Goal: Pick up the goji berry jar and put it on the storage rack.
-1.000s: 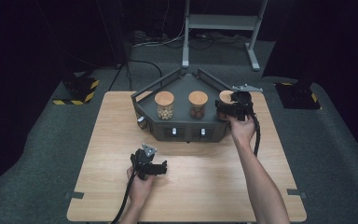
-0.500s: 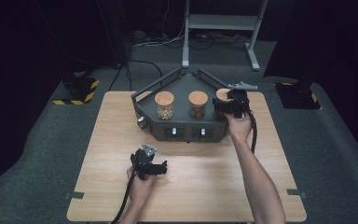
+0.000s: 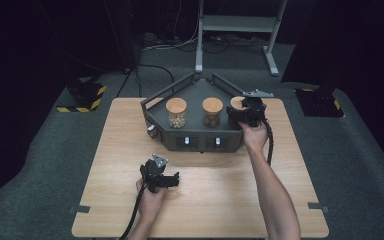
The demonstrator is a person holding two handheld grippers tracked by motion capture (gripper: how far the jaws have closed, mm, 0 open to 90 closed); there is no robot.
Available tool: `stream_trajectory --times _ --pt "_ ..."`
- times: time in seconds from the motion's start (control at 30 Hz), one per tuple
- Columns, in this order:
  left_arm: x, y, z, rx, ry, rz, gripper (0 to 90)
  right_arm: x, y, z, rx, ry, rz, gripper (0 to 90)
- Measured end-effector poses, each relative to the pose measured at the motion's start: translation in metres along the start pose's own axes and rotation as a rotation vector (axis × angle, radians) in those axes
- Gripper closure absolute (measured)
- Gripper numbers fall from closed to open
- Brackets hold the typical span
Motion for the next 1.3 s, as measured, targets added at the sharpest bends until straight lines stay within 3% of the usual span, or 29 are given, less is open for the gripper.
stream_trajectory --times 0.17,0.5,0.7,0.9,1.07,1.3 --pt "0.000 0.000 0.000 -0.001 0.001 0.000 3.6 -0.001 -0.002 -0.003 -0.042 -0.005 -0.010 25.7" --pt "0.000 0.000 0.000 -0.001 0.002 0.000 3.6 -0.001 -0.003 -0.003 -0.036 0.001 -0.013 25.1" --pt "0.000 0.000 0.000 -0.001 0.001 -0.001 3.5 -0.002 -0.008 -0.002 0.011 0.028 -0.044 10.0" --pt "0.000 0.000 0.000 -0.004 0.002 0.000 3.3 -0.017 -0.008 -0.004 0.044 0.055 -0.017 6.3" --pt "0.000 0.000 0.000 -0.002 0.002 -0.001 3.3 -0.031 -0.011 -0.006 0.025 0.057 -0.026 5.3" --pt "0.001 0.000 0.000 -0.003 0.002 0.000 3.3 -0.054 -0.015 -0.001 0.056 0.070 0.011 6.6"
Point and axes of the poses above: each handheld gripper's, and its own axes: x roughly forward along the jaws, y roughly out of its top, z roughly to its right, the point moved 10 cm from there along x, roughly forward along the jaws, and after that the axes turned 11 degrees about -x, right-handed, at the moved point
